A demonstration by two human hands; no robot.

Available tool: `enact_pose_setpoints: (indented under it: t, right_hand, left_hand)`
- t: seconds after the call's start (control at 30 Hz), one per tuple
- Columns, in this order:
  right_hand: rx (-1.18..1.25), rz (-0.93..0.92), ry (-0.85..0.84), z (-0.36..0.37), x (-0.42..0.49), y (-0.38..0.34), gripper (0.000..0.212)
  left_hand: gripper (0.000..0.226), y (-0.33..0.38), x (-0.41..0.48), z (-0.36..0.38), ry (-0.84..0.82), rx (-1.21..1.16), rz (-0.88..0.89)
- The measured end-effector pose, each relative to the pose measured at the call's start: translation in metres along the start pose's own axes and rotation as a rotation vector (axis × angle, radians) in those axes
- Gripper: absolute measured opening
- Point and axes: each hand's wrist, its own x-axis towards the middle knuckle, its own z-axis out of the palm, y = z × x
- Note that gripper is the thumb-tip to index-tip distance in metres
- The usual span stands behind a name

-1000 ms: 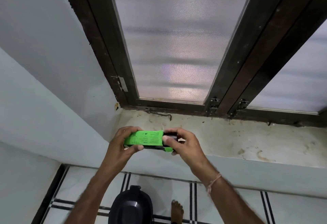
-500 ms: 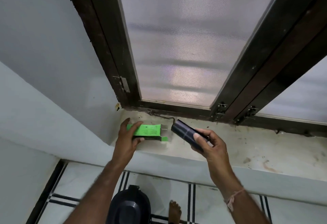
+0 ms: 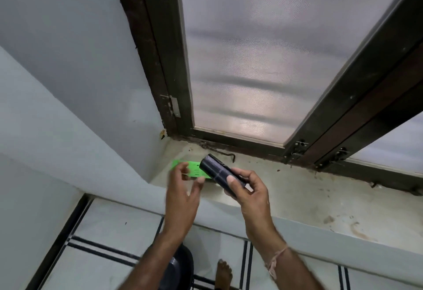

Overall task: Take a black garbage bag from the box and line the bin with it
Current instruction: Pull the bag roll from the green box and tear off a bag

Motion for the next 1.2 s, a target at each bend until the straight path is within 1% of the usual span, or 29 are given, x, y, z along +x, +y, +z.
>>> enact_pose_setpoints:
  t: [0.03,0.07,0.1,0.13,0.2,0.27,0.33,0.37,0.47,0.53,0.63,0.73,0.8,0.87,0.93,0.97,1.03,1.07,1.1,1.13,1.2]
  right_hand:
    - [-0.006,-0.004,-0.018,0.004,-0.003,0.001,0.020]
    - [-0.013,-0.004,-0.035,0.008,-0.006,0.002,0.021]
    - [-0.021,0.000,-0.051,0.012,-0.011,0.003,0.021]
    - [-0.041,0.002,-0.059,0.016,-0.015,0.003,0.020]
    - [-0.089,0.001,-0.058,0.022,-0.021,0.000,0.019]
    - [-0.093,0.011,-0.055,0.025,-0.024,-0.003,0.020]
    - [-0.087,0.025,-0.043,0.026,-0.026,-0.006,0.017]
    - [-0.088,0.030,-0.028,0.027,-0.026,-0.006,0.015]
    - [-0.108,0.046,0.008,0.029,-0.030,-0.002,0.024]
    - [-0.077,0.084,0.028,0.033,-0.034,0.002,0.023]
    - [0.004,0.167,0.122,0.033,-0.035,0.003,0.026]
    - [0.075,0.189,0.193,0.031,-0.032,0.000,0.018]
    - [0.085,0.175,0.221,0.032,-0.036,-0.005,0.020]
    - [0.070,0.137,0.184,0.031,-0.043,-0.014,0.029]
    - [0.012,0.075,0.040,0.026,-0.055,-0.023,0.032]
    - [-0.061,0.038,-0.055,0.023,-0.057,-0.024,0.033]
    - [-0.354,-0.053,-0.192,0.018,-0.059,-0.021,0.036]
    - [-0.492,-0.092,-0.214,0.016,-0.061,-0.018,0.033]
    - [-0.546,-0.127,-0.211,0.015,-0.062,-0.015,0.026]
    - [-0.529,-0.145,-0.191,0.014,-0.063,-0.012,0.025]
    - [-0.377,-0.078,-0.131,0.013,-0.068,-0.013,0.030]
  left_hand:
    - [0.047,0.011,-0.005,0.003,-0.091,-0.246,-0.154]
    - [0.051,0.019,-0.009,0.006,-0.133,-0.434,-0.271]
    - [0.054,0.024,-0.011,0.006,-0.128,-0.551,-0.343]
    - [0.055,0.028,-0.012,0.005,-0.105,-0.612,-0.379]
    - [0.051,0.035,-0.016,0.000,-0.105,-0.660,-0.369]
    - [0.041,0.038,-0.024,-0.007,-0.197,-0.671,-0.333]
    - [0.037,0.037,-0.035,-0.010,-0.278,-0.715,-0.344]
    - [0.038,0.036,-0.039,-0.010,-0.295,-0.747,-0.372]
    - [0.050,0.040,-0.055,-0.009,-0.282,-0.876,-0.484]
    - [0.051,0.045,-0.059,-0.009,-0.235,-0.902,-0.536]
    - [0.052,0.043,-0.061,-0.013,-0.165,-0.890,-0.622]
    - [0.052,0.039,-0.065,-0.022,-0.187,-0.886,-0.653]
    - [0.056,0.037,-0.069,-0.026,-0.234,-0.894,-0.644]
    - [0.055,0.036,-0.072,-0.029,-0.242,-0.902,-0.651]
    - [0.053,0.038,-0.073,-0.033,-0.238,-0.913,-0.632]
    - [0.053,0.038,-0.073,-0.035,-0.242,-0.917,-0.612]
    - [0.054,0.039,-0.074,-0.040,-0.255,-0.918,-0.568]
    - [0.056,0.040,-0.074,-0.042,-0.258,-0.905,-0.553]
    - [0.058,0.040,-0.074,-0.044,-0.263,-0.886,-0.542]
    - [0.059,0.038,-0.075,-0.044,-0.268,-0.869,-0.532]
    - [0.057,0.038,-0.076,-0.045,-0.264,-0.858,-0.527]
